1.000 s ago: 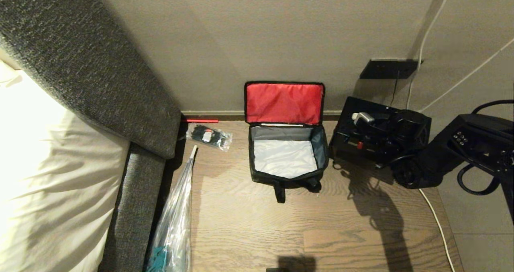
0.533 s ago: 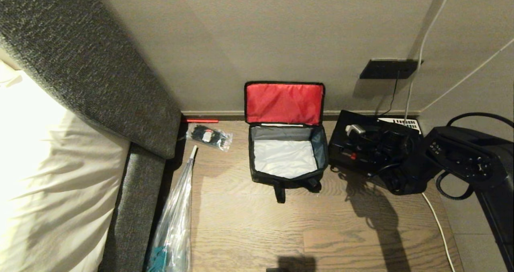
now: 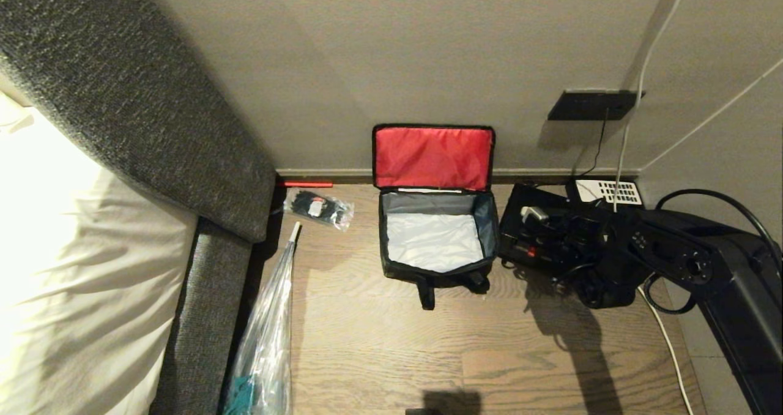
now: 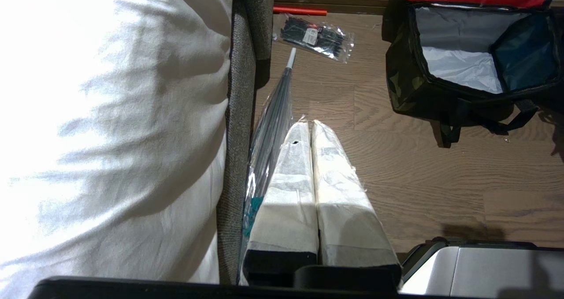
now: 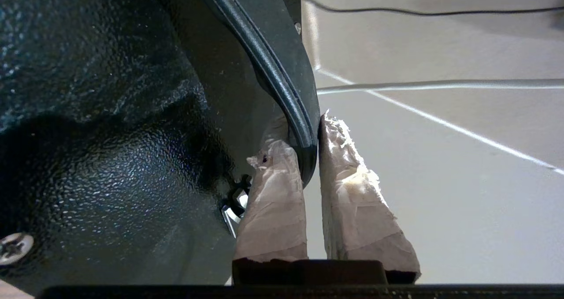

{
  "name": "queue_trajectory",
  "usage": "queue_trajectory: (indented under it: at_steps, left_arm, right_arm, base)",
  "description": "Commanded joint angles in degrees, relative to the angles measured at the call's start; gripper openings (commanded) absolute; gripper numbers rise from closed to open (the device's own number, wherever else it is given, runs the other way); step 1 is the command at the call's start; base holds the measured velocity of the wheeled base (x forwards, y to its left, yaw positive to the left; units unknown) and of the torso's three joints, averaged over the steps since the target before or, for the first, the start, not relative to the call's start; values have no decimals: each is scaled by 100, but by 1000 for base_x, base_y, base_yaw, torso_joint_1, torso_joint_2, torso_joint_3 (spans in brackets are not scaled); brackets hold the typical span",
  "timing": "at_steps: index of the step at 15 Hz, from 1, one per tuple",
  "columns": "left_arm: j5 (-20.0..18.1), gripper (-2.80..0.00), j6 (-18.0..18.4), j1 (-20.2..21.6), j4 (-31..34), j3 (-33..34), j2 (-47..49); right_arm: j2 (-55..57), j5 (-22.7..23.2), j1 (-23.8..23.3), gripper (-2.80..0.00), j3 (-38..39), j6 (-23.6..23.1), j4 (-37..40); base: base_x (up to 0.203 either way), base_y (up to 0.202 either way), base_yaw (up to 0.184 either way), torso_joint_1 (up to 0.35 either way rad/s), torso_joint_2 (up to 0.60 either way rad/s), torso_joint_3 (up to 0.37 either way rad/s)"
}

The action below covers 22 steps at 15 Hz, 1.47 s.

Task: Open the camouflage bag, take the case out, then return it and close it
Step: Release the handle

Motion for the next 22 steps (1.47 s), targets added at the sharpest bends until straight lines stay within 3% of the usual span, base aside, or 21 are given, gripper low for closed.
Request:
queue_trajectory:
  at_steps: [1,9,10,15,22]
  left_arm:
    - [0,-280,2,0,-1,0,0]
    - [0,-280,2,0,-1,0,0]
    - [0,-280,2,0,-1,0,0]
    - [0,-280,2,0,-1,0,0]
    - [0,-280,2,0,-1,0,0]
  right_arm:
    - [218,-22,-30,-280,-35,43,-38]
    - [399,-8,-106,-280,-10,43,28]
    - [404,-8,-125,0,-10,8,86]
    - [469,8,-128,0,147,116,401]
    - [-782,267,-128,0,1608,583,694]
  base:
    - [0,0,0,0,0,0]
    - [0,0,0,0,0,0]
    - [0,0,0,0,0,0]
    - [0,0,0,0,0,0]
    - [0,0,0,0,0,0]
